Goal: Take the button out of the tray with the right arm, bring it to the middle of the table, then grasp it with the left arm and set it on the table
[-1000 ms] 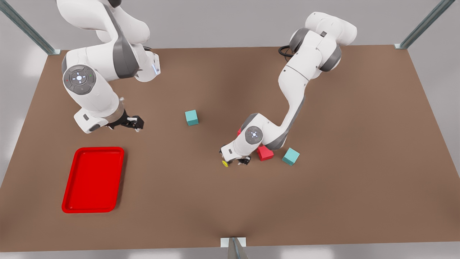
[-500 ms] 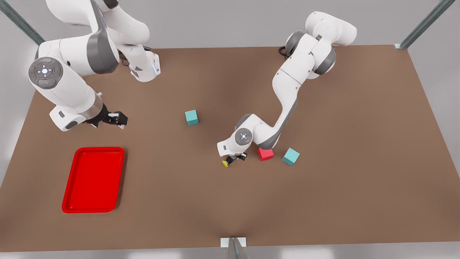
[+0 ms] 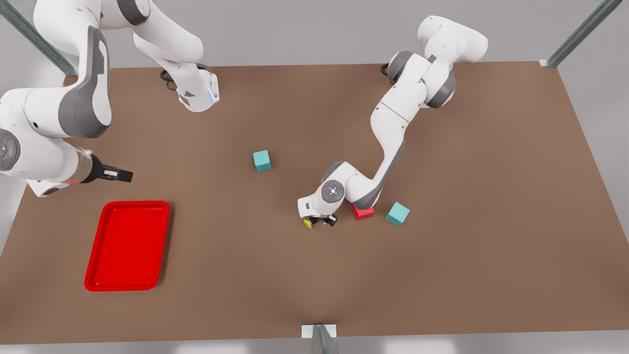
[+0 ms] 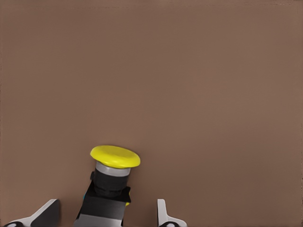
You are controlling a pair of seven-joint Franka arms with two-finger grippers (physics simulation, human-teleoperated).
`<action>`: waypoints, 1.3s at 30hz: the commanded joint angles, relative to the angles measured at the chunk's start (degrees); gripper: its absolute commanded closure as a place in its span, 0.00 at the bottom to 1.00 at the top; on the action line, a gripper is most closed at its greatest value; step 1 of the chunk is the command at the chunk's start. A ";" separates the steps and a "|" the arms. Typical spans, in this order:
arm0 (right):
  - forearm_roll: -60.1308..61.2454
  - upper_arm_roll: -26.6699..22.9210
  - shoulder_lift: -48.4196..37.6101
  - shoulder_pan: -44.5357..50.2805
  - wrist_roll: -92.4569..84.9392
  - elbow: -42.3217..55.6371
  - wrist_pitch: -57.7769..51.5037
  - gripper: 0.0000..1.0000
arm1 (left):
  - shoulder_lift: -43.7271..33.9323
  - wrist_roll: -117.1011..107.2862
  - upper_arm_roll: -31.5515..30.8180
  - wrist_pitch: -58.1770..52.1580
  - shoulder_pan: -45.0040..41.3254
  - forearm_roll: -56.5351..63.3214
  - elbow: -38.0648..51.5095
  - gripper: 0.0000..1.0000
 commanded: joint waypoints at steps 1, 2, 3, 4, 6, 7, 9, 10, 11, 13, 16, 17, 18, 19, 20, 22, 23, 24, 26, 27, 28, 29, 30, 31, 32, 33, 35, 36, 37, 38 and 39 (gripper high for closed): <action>-0.64 0.00 0.12 -0.17 -2.19 0.06 -2.96 0.00 | 0.36 3.46 -0.01 1.28 -0.02 0.19 0.94 0.00; -0.99 0.09 0.12 -0.08 -2.37 0.06 -3.84 0.00 | 0.89 3.72 -0.01 1.28 -0.11 0.19 1.38 0.00; -1.08 0.00 0.12 -0.08 -2.28 0.06 -4.72 0.00 | 0.89 3.81 -0.01 1.28 -0.03 1.59 2.17 0.00; -1.08 0.09 0.12 -0.08 -2.19 0.06 -4.90 0.00 | 1.07 3.81 -0.01 1.28 -0.03 1.77 2.17 0.00; -3.02 0.09 0.21 0.09 -2.28 0.06 -5.95 0.00 | 1.15 3.81 -0.01 1.28 -0.02 2.03 2.09 0.00; -3.10 0.09 0.12 -0.52 -2.63 0.15 -6.13 0.00 | 1.15 3.81 -0.01 1.19 -0.02 2.03 2.09 0.04; -2.66 0.09 0.56 -0.34 -2.80 -0.20 -7.80 0.00 | 1.07 3.73 -0.01 0.67 -0.11 2.91 2.00 0.14; -2.66 0.09 0.73 -0.87 -2.80 -0.20 -7.62 0.00 | 1.07 3.64 -0.01 0.67 -0.11 3.00 2.00 0.17; -3.19 0.09 1.70 -0.34 -2.63 0.15 -7.62 0.00 | 0.98 3.64 -0.01 0.67 -0.11 3.00 2.00 0.17; -3.19 0.09 1.70 -0.87 -2.54 0.15 -7.62 0.00 | 0.89 3.64 -0.01 0.05 -0.11 3.00 2.00 0.20; -3.19 0.09 1.70 -0.52 -2.54 0.15 -7.62 0.00 | 0.63 3.64 -0.01 -0.48 -0.02 3.00 2.00 0.36; -3.19 0.09 1.70 -0.52 -2.45 0.15 -7.62 0.00 | 0.72 3.55 -0.01 -0.48 -0.11 3.00 2.00 0.36; -3.28 0.09 1.70 -0.43 -2.45 0.15 -7.62 0.00 | 0.80 3.55 -0.01 -0.48 -0.11 3.00 1.91 0.36; -3.19 0.09 1.70 -0.43 -2.45 0.15 -7.62 0.00 | 0.80 3.55 -0.01 -0.48 -0.11 3.00 1.91 0.37; -3.19 0.09 1.70 -0.43 -2.54 0.06 -7.71 0.00 | 0.89 3.46 -0.01 -0.48 -0.11 3.00 1.91 0.38; -3.28 0.09 1.70 -0.52 -2.45 0.06 -7.71 0.00 | 0.98 3.37 -0.01 -0.48 -0.20 3.00 1.91 0.40; -3.28 0.09 1.70 -0.43 -2.45 0.06 -7.71 0.00 | 0.98 3.37 -0.01 -0.48 -0.11 3.00 1.91 0.41; -3.28 0.09 1.70 -0.43 -2.45 -0.03 -7.80 0.00 | 0.98 3.37 -0.01 -0.48 -0.11 3.09 1.91 0.42; -3.28 0.09 1.70 -0.35 -2.45 0.06 -7.80 0.00 | 0.98 3.37 -0.01 -0.56 -0.11 3.09 1.91 0.46; -3.28 0.00 1.70 -0.35 -2.45 0.06 -7.80 0.00 | 0.98 3.37 -0.01 -0.56 -0.11 3.09 1.91 0.46; -3.28 0.09 1.70 -0.43 -2.45 0.06 -7.80 0.00 | 0.98 3.37 -0.01 -0.56 -0.11 3.00 1.91 0.46; -3.28 0.00 1.70 -0.43 -2.45 -0.03 -7.80 0.00 | 0.98 3.29 -0.01 -0.56 -0.11 3.09 1.91 0.46; -3.28 0.09 1.70 -0.35 -2.45 0.06 -7.80 0.00 | 0.98 3.20 -0.01 -0.56 -0.11 3.00 1.91 0.46; -3.28 0.00 1.70 -0.35 -2.45 -0.03 -7.80 0.00 | 0.98 3.29 -0.01 -0.56 -0.11 3.09 1.91 0.46; -3.28 0.09 1.70 -0.52 -2.45 0.06 -7.80 0.00 | 0.98 3.20 -0.01 -0.65 -0.11 3.09 1.91 0.46; -3.28 0.00 1.70 -0.52 -2.45 0.06 -7.80 0.00 | 0.89 3.20 -0.01 -1.00 -0.11 3.00 1.91 0.46; -3.28 0.09 1.70 -0.43 -2.45 0.06 -7.80 0.00 | 0.89 3.20 0.08 -1.27 -0.20 3.00 2.00 0.46; -3.63 0.00 1.70 -0.26 -2.45 0.06 -7.80 0.00 | 0.72 3.20 0.17 -1.97 -0.20 3.00 2.00 0.46; -3.81 0.00 1.70 -0.17 -2.45 0.06 -7.80 0.00 | 0.63 3.11 0.17 -1.97 -0.20 3.09 2.00 0.46; -3.81 0.09 1.70 -0.17 -2.45 0.06 -7.80 0.00 | 0.63 2.85 0.25 -1.97 -0.20 3.09 2.00 0.46; -3.81 0.00 1.70 -0.17 -2.45 0.06 -7.80 0.00 | 0.63 2.23 0.34 -1.97 -0.20 3.61 2.00 0.46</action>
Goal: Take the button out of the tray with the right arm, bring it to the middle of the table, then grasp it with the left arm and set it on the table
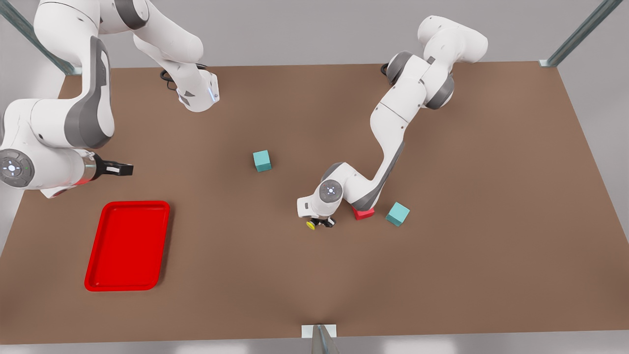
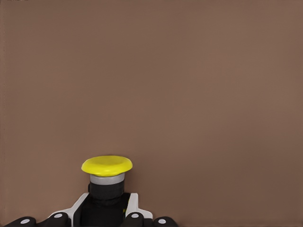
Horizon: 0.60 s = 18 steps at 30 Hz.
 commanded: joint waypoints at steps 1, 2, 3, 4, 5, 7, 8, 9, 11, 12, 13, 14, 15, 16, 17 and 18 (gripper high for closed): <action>-0.15 0.07 -0.07 0.01 -0.25 0.02 -0.05 0.00 | -0.11 -0.78 -0.01 -0.58 0.00 0.55 0.03 0.46; -0.15 -0.02 -0.07 0.01 -0.25 0.02 -0.05 0.00 | -0.11 -0.78 -0.01 -0.58 0.00 0.55 0.03 0.46; -0.24 0.07 -0.07 0.01 -0.25 0.02 -0.05 0.00 | -0.11 -1.04 -0.01 -0.49 0.00 0.55 0.03 0.46; -0.24 -0.02 -0.07 0.01 -0.25 0.02 -0.05 0.00 | -0.11 -1.13 -0.01 -0.49 0.00 0.55 0.03 0.46; -0.24 0.07 -0.07 0.01 -0.25 0.02 -0.05 0.00 | -0.02 -1.48 -0.01 -0.49 -0.09 0.55 0.03 0.48; -0.24 0.07 -0.07 0.01 -0.25 0.02 -0.05 0.00 | -0.10 -1.48 -0.01 -0.49 0.00 0.55 0.03 0.51; -0.24 -0.02 -0.07 0.01 -0.25 0.02 -0.05 0.00 | -0.02 -1.48 -0.01 -0.49 0.00 0.55 0.03 0.52; -0.24 -0.01 -0.07 0.01 -0.25 0.02 -0.05 0.00 | -0.10 -1.57 -0.01 -0.49 0.00 0.64 0.03 0.52; -0.24 0.07 -0.07 0.01 -0.25 0.02 -0.05 0.00 | -0.11 -1.57 -0.01 -0.49 0.00 0.64 0.03 0.52; -0.24 -0.02 -0.07 0.01 -0.25 0.02 -0.05 0.00 | -0.11 -1.57 0.07 -0.84 0.00 0.73 0.03 0.52; -0.24 -0.02 -0.07 0.01 -0.25 0.02 -0.05 0.00 | -0.19 -1.57 0.34 -2.16 0.00 0.64 0.03 0.52; -0.24 -0.01 -0.07 0.01 -0.25 0.02 -0.05 0.00 | -0.81 -1.57 0.34 -2.86 0.00 0.73 0.03 0.52; -0.24 -0.01 -0.07 0.01 -0.25 0.02 -0.05 0.00 | -0.90 -1.57 0.86 -3.21 -0.09 0.73 0.03 0.52; -0.24 0.07 -0.07 0.01 -0.25 0.02 -0.05 0.00 | -0.98 -2.01 0.86 -3.21 -0.09 0.73 0.03 0.52; -0.24 -0.01 -0.07 0.01 -0.25 0.02 -0.05 0.00 | -1.07 -2.36 0.86 -3.21 -0.09 0.73 0.03 0.52; -0.42 -0.01 -0.07 0.09 -0.25 0.02 -0.05 0.00 | -1.16 -2.45 0.86 -3.21 -0.09 0.73 0.03 0.52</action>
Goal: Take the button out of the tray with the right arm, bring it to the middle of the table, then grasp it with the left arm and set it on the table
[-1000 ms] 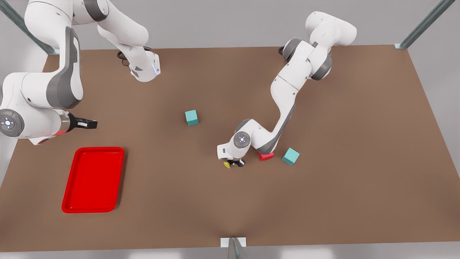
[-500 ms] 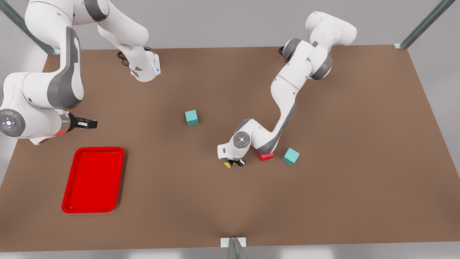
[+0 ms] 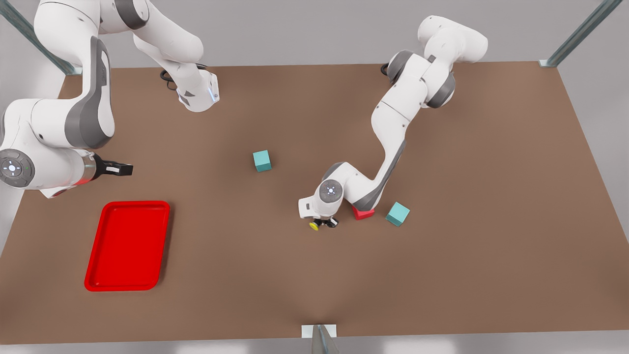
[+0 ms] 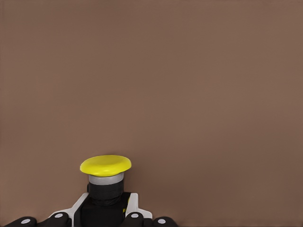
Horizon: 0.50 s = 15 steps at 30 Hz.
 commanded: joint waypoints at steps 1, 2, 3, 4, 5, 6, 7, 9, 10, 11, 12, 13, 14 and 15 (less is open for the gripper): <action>-0.09 0.07 -0.07 0.07 -0.08 0.02 -0.02 0.00 | -0.79 -2.25 0.02 -1.09 0.01 -0.25 0.03 0.52; -0.09 0.07 -0.07 -0.02 -0.08 0.02 -0.02 0.00 | -2.47 -6.47 -0.07 -1.44 0.01 1.15 0.03 0.52; -0.09 -0.02 -0.07 0.07 -0.08 0.02 -0.02 0.00 | -3.87 -11.21 -0.07 -3.02 0.01 2.30 0.03 0.52; -0.09 0.07 -0.07 0.07 -0.08 0.02 -0.02 0.00 | -4.58 -17.80 -0.07 -3.02 0.01 2.39 0.03 0.52; -0.09 0.07 -0.07 0.07 -0.08 -0.15 -0.02 0.00 | -4.84 -24.83 -0.07 -3.02 0.01 4.05 0.03 0.52; -0.09 -0.02 -0.07 0.07 -0.08 -0.07 -0.02 0.00 | -4.93 -34.32 0.02 -3.02 0.10 5.02 0.03 0.52; -0.09 -0.02 -0.07 -0.02 -0.08 -0.07 -0.02 0.00 | -4.93 -43.72 0.20 -2.94 0.18 7.31 0.12 0.52; -0.09 -0.02 -0.07 -0.02 -0.08 -0.07 -0.02 0.00 | -4.93 -69.73 1.60 -2.50 0.18 12.49 1.44 0.52; -0.09 0.07 -0.07 -0.02 -0.08 -0.07 -0.02 0.00 | -5.02 -83.18 2.39 -2.41 0.18 16.62 1.70 0.52; -0.09 -0.02 -0.07 -0.02 -0.08 -0.07 -0.02 0.00 | -5.28 -95.65 3.79 -2.76 0.10 19.43 1.70 0.52; -0.09 -0.02 -0.07 -0.02 -0.08 -0.07 -0.02 0.00 | -6.24 -104.62 5.03 -5.46 0.10 22.06 1.61 0.52; -0.09 -0.02 -0.07 -0.02 -0.08 -0.07 -0.02 0.00 | -7.12 -114.03 6.61 -10.92 0.10 24.79 1.61 0.52; -0.09 -0.02 -0.07 -0.02 -0.08 -0.07 -0.02 0.00 | -7.30 -126.86 6.70 -18.73 0.18 31.72 1.70 0.51; -0.09 -0.02 -0.07 -0.02 -0.08 0.02 -0.02 0.00 | -7.30 -131.35 6.61 -23.92 0.18 35.15 1.70 0.51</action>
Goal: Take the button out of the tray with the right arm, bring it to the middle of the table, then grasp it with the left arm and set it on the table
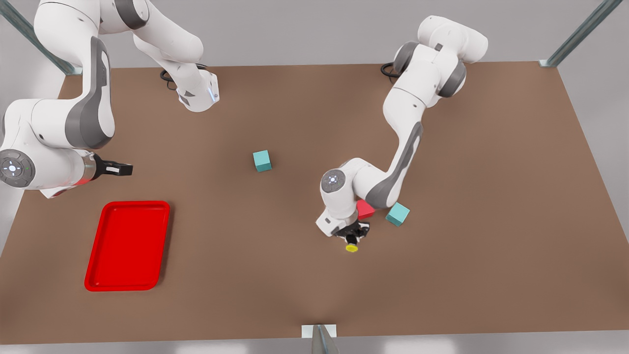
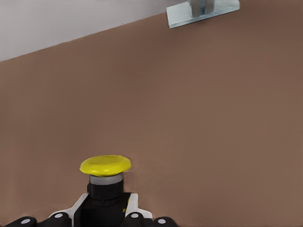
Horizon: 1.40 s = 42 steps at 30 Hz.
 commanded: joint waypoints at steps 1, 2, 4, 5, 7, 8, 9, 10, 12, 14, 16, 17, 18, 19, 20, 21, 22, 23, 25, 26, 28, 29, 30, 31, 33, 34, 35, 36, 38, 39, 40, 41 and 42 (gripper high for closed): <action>0.02 0.09 -0.07 0.01 -0.02 0.06 -0.02 0.00 | -0.84 -96.07 0.46 -21.33 0.07 12.98 0.05 0.51; 0.02 0.09 -0.07 0.01 -0.02 0.15 -0.02 0.00 | -0.93 -100.91 0.46 -27.92 0.16 15.89 0.05 0.52; -0.07 0.00 0.02 0.01 0.07 0.32 -0.02 0.00 | -0.93 -108.82 3.71 -34.16 -0.10 17.56 0.05 0.53; -0.07 0.09 -0.07 0.19 0.07 0.41 0.06 0.00 | -0.84 -112.69 3.80 -36.89 -0.02 20.54 -0.12 0.54; 0.28 0.35 -0.07 0.27 -0.11 1.99 0.15 0.00 | -0.57 -116.29 3.88 -40.41 -0.02 23.88 -0.39 0.54; 0.28 0.35 -0.07 0.97 -0.11 2.17 0.33 0.00 | 0.04 -120.25 3.88 -39.79 0.07 26.35 -0.56 0.54; 0.37 0.35 -0.07 1.06 -0.28 2.43 0.68 0.00 | 0.13 -123.23 3.88 -37.86 0.42 28.45 -1.44 0.54; 0.55 0.35 -0.07 2.64 -0.11 3.84 1.38 0.00 | 0.13 -123.41 3.97 -37.07 0.77 30.12 -2.84 0.54; 0.37 0.35 -0.07 3.35 -0.19 4.28 1.56 0.00 | 0.13 -124.82 6.70 -34.87 0.69 31.62 -6.98 0.54; 0.46 0.35 -0.07 3.44 0.07 4.37 2.79 0.00 | -0.48 -125.26 10.47 -31.27 0.43 32.76 -12.07 0.54; 0.55 0.35 -0.16 4.05 -0.11 5.95 4.20 0.00 | -3.03 -125.26 12.94 -30.12 0.07 34.61 -17.88 0.54; 0.46 0.35 -0.07 5.19 0.33 5.95 4.20 0.00 | -3.21 -125.26 13.90 -29.95 0.16 35.14 -18.49 0.54; 0.46 0.35 -0.16 5.11 0.25 5.95 4.20 0.00 | -3.21 -126.13 14.25 -28.63 0.16 35.23 -20.07 0.54; 0.37 0.35 -0.16 5.02 0.24 6.04 4.28 0.00 | -3.12 -126.84 14.96 -27.49 0.25 35.23 -20.86 0.54; 0.11 0.00 -0.16 4.14 -0.28 6.13 4.20 0.00 | -2.95 -127.19 15.31 -26.26 0.42 35.23 -22.36 0.54; 0.11 0.00 -0.16 3.17 -0.37 6.39 4.20 0.00 | -2.95 -127.19 16.01 -25.03 0.51 35.23 -24.12 0.54; 0.11 -0.08 -0.16 3.09 -0.37 6.39 4.20 0.00 | -2.77 -127.19 16.54 -24.15 0.60 35.75 -25.26 0.54; 0.11 -0.08 -0.07 3.09 -0.37 6.39 4.28 0.00 | -2.42 -127.19 17.06 -23.80 0.78 36.37 -25.70 0.54; 0.02 -0.08 -0.07 3.17 -0.28 6.48 4.72 0.00 | -1.01 -127.54 19.09 -21.34 1.83 38.39 -27.19 0.54; 0.02 -0.17 -0.07 3.17 -0.28 6.48 5.34 0.00 | -0.75 -127.63 19.18 -20.55 2.18 38.74 -27.20 0.54; 0.11 0.00 0.02 1.50 -0.20 6.48 6.74 0.00 | 0.22 -127.63 19.18 -19.58 4.64 41.03 -27.28 0.54; 0.54 0.00 0.02 1.50 -0.11 6.30 6.66 0.00 | 0.39 -127.63 19.18 -19.14 5.43 42.08 -27.72 0.54; 0.46 0.00 0.02 1.50 0.24 5.86 6.30 0.00 | 0.57 -127.63 19.18 -18.26 6.66 43.04 -27.81 0.54; 0.46 -0.08 0.02 1.15 0.33 5.77 6.22 0.00 | 0.57 -127.55 19.18 -16.94 7.54 44.10 -28.42 0.54; 0.28 -0.08 0.02 1.06 0.42 5.60 5.43 0.00 | 1.36 -127.55 19.18 -15.18 9.21 45.33 -28.78 0.54; 0.19 -0.08 0.02 1.06 0.42 5.60 5.51 0.00 | 2.15 -127.46 19.18 -14.83 9.83 45.60 -28.78 0.53; 0.02 -0.08 0.02 1.06 0.42 5.60 5.43 0.00 | 2.68 -127.46 19.18 -14.83 9.92 45.60 -28.78 0.53; 0.02 -0.08 0.02 1.06 0.42 5.60 5.43 0.00 | 3.99 -127.46 19.18 -14.83 10.00 45.68 -28.78 0.53; 0.02 -0.08 0.02 1.06 0.42 5.60 5.43 0.00 | 5.14 -128.16 19.18 -14.74 10.62 46.91 -28.69 0.53; -0.07 -0.08 0.02 1.06 0.42 5.60 5.43 0.00 | 5.75 -128.42 19.18 -14.83 10.80 47.44 -28.69 0.53; -0.07 -0.08 0.02 1.06 0.42 5.60 5.43 0.00 | 6.37 -128.60 19.18 -14.74 10.80 47.53 -28.60 0.53; -0.07 -0.08 0.02 1.06 0.42 5.60 5.43 0.00 | 6.81 -128.69 19.18 -14.83 10.71 47.44 -28.60 0.52; -0.07 -0.08 0.02 1.06 0.42 5.60 5.43 0.00 | 7.16 -128.69 19.18 -14.83 10.71 47.44 -28.51 0.52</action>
